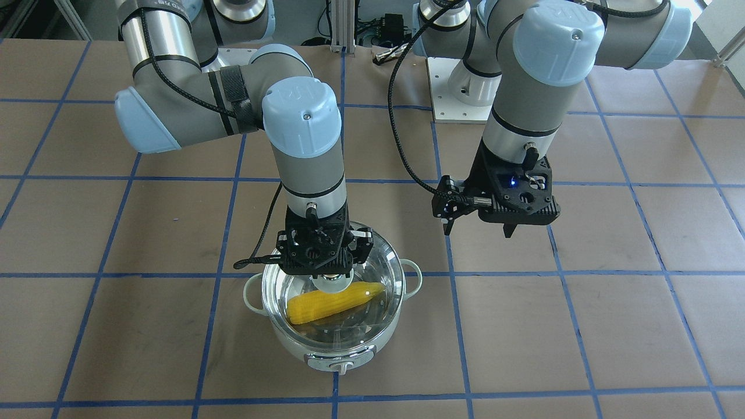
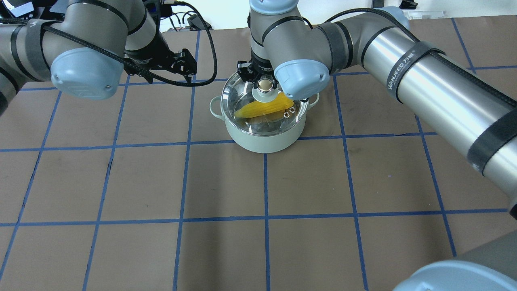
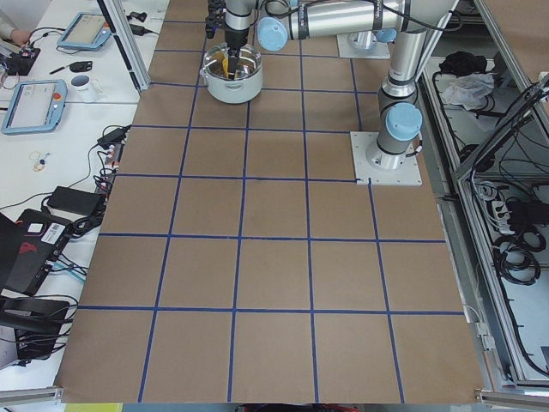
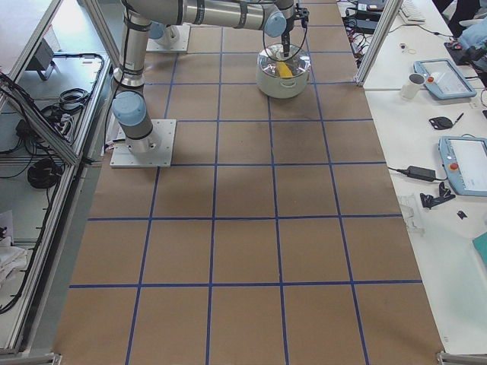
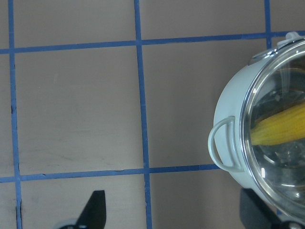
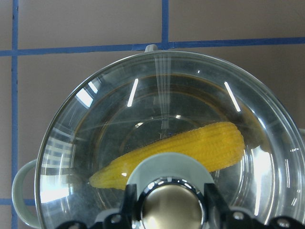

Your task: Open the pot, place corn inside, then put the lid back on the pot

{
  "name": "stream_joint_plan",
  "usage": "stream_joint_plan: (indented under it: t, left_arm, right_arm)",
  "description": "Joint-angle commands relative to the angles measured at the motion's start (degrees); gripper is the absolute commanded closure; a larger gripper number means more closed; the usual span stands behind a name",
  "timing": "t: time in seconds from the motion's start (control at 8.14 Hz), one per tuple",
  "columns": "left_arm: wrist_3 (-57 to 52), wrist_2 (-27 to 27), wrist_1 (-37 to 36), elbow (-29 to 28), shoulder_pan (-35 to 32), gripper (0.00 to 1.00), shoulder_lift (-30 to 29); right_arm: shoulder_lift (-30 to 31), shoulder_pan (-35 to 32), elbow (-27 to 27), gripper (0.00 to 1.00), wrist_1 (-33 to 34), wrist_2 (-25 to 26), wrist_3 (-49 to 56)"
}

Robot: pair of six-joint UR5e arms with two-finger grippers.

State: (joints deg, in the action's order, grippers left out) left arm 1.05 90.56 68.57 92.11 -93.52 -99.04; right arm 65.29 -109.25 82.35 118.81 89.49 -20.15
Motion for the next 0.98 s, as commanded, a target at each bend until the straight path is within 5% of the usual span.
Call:
stream_joint_plan:
  t: [0.0,0.61,0.86]
  left_arm:
    - [0.0,0.0,0.0,0.0,0.0,0.0,-0.1]
    - [0.0,0.1,-0.1,0.0,0.0,0.0,-0.2]
    - [0.0,0.1,0.0,-0.1,0.0,0.0,-0.1]
  right_arm:
    - [0.1,0.0,1.1,0.66,2.1,0.5,-0.1]
    - [0.2,0.0,2.2,0.6,3.0,1.4,-0.1]
    - [0.1,0.0,2.3,0.24,3.1,1.3,-0.1]
